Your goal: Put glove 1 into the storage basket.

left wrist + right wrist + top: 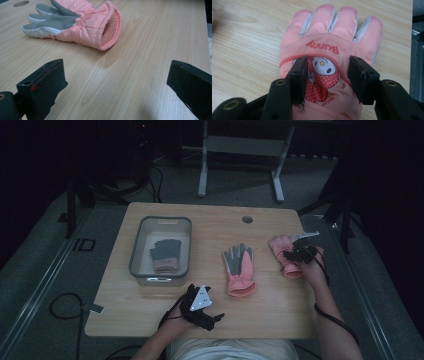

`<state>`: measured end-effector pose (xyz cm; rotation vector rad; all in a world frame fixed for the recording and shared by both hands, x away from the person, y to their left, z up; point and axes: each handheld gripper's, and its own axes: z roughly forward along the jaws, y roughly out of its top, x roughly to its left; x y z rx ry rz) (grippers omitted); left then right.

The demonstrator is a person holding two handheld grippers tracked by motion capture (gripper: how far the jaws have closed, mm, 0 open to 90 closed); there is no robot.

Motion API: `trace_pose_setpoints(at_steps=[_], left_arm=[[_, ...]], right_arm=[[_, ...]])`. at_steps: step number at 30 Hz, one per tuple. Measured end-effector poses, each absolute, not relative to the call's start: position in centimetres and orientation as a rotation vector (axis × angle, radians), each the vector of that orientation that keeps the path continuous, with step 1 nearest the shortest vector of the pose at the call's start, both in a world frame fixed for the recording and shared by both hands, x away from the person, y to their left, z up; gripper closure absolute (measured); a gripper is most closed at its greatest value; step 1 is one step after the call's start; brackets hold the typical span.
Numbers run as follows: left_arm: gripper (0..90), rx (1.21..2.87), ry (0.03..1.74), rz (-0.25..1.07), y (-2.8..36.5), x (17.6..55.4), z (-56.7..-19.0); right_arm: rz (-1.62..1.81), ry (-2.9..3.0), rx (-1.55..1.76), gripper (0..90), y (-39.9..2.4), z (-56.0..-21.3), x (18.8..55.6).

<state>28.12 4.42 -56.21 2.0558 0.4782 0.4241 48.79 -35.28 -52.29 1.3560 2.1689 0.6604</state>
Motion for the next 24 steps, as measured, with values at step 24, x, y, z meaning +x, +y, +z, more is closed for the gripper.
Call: trace_pose_setpoints(at_steps=[24], left_arm=[[1.4, 2.067, 0.476, 0.434, 4.3, 28.2, -56.4]], right_arm=[[0.764, 2.034, 1.500, 85.0, -33.7, -48.4, 46.2]])
